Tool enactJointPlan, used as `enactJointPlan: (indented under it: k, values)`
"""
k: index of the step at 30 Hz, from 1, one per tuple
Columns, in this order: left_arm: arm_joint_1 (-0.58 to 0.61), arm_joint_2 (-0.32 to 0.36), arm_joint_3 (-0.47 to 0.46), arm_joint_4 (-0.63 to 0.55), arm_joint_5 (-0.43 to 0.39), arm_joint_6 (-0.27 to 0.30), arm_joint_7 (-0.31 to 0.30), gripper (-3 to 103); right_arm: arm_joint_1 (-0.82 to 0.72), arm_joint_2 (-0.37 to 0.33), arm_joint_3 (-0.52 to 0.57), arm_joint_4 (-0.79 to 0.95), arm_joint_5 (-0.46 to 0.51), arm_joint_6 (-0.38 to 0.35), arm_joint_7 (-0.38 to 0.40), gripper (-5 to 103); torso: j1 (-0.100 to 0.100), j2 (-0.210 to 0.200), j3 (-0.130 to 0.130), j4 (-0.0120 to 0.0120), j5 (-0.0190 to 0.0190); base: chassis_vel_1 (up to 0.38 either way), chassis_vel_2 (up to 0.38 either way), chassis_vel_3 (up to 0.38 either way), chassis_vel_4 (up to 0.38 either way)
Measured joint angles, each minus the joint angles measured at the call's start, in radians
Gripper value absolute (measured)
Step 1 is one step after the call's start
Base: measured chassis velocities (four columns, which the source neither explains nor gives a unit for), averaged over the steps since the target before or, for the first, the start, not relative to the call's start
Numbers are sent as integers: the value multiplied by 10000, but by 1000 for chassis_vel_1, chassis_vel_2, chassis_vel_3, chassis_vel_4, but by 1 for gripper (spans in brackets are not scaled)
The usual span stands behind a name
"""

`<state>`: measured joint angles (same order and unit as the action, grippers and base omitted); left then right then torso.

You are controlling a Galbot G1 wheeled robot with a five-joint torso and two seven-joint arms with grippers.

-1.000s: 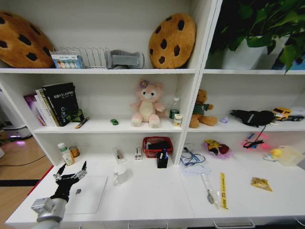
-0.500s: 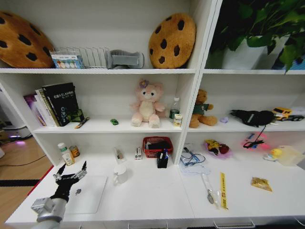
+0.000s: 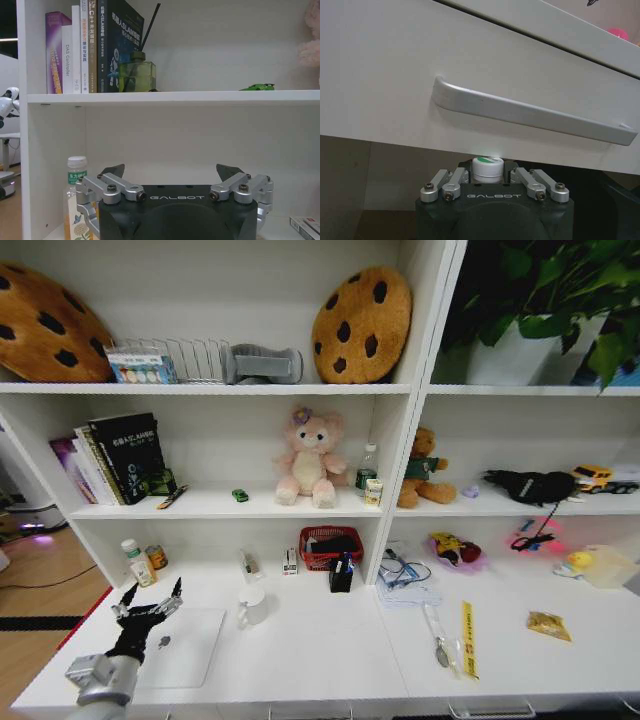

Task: Organize the objects on the table.

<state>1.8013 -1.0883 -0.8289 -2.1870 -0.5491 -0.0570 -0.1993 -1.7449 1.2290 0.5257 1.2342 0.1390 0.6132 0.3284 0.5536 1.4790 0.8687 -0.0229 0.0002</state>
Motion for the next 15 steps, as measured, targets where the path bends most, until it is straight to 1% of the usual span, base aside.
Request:
enactJointPlan:
  k: [2,3,5,6,9,10,12,13,14,15]
  values:
    - [0,0,0,0,0,0,0,100,7,0,-24,24,33,20,-92,41,0,0,0,0,1,0,0,0,0]
    - [0,0,0,0,0,0,0,100,7,0,-24,24,33,20,-92,41,0,0,0,0,1,0,0,0,0]
    - [0,0,0,0,0,0,1,100,5,1,-43,-6,3,87,-122,52,0,0,0,0,0,0,0,0,0]
    - [0,0,0,0,0,0,1,100,5,1,-43,-6,3,87,-122,52,0,0,0,0,0,0,0,0,0]
    - [0,0,0,0,0,0,0,100,-115,108,-50,36,-114,188,-134,69,0,0,-1,3,-3,0,0,0,0]
    - [0,0,0,0,0,0,0,100,-115,108,-50,36,-114,188,-134,69,0,0,-1,3,-3,0,0,0,0]
    - [0,0,0,0,0,0,0,100,-399,230,-50,266,-304,292,-142,79,0,2,-2,3,-6,0,0,0,0]
    - [0,0,0,0,0,0,0,100,-399,230,-50,266,-304,292,-142,79,0,2,-2,3,-6,0,0,0,0]
    - [0,0,-1,0,0,0,0,100,-488,276,-45,311,-392,346,-142,85,0,2,-2,3,-6,0,0,0,0]
    - [0,0,-1,0,0,0,0,100,-488,276,-45,311,-392,346,-142,85,0,2,-2,3,-6,0,0,0,0]
